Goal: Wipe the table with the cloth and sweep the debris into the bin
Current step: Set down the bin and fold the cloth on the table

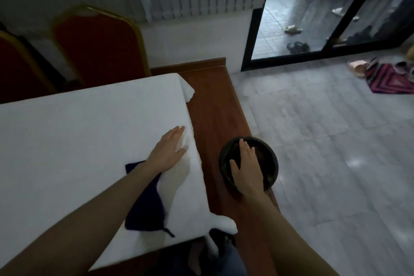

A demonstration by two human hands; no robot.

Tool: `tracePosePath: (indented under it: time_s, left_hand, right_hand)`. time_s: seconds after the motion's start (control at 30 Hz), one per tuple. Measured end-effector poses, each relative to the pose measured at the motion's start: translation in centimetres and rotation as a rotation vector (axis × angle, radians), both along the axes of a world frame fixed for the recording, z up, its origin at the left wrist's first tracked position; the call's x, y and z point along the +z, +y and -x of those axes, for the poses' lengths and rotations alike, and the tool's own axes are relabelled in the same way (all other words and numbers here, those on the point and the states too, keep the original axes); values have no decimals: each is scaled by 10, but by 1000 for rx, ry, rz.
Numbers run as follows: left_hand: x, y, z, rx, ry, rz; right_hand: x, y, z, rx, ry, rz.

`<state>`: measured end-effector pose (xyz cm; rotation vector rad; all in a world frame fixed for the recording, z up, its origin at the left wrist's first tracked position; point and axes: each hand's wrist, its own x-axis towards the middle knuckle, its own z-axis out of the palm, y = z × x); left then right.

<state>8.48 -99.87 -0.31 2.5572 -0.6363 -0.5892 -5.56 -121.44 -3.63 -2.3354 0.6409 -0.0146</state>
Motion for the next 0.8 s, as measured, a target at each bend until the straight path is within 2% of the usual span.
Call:
tracePosePath:
  time_s: [0.17,0.33,0.53,0.8]
  left_hand:
    - [1,74,-10,1,44,-156]
    - [-12,113,-5,-172,114,-299]
    - [-19,139,4,-336,-2,-197]
    - [-9,156,1,-324,-73,-76]
  right_hand:
    - [7,95,5,166,-33,0]
    - [-2,181,19,222,-4,20]
    - [-13,268,34,222,73,109]
    - [-16,304,44,164,73,242]
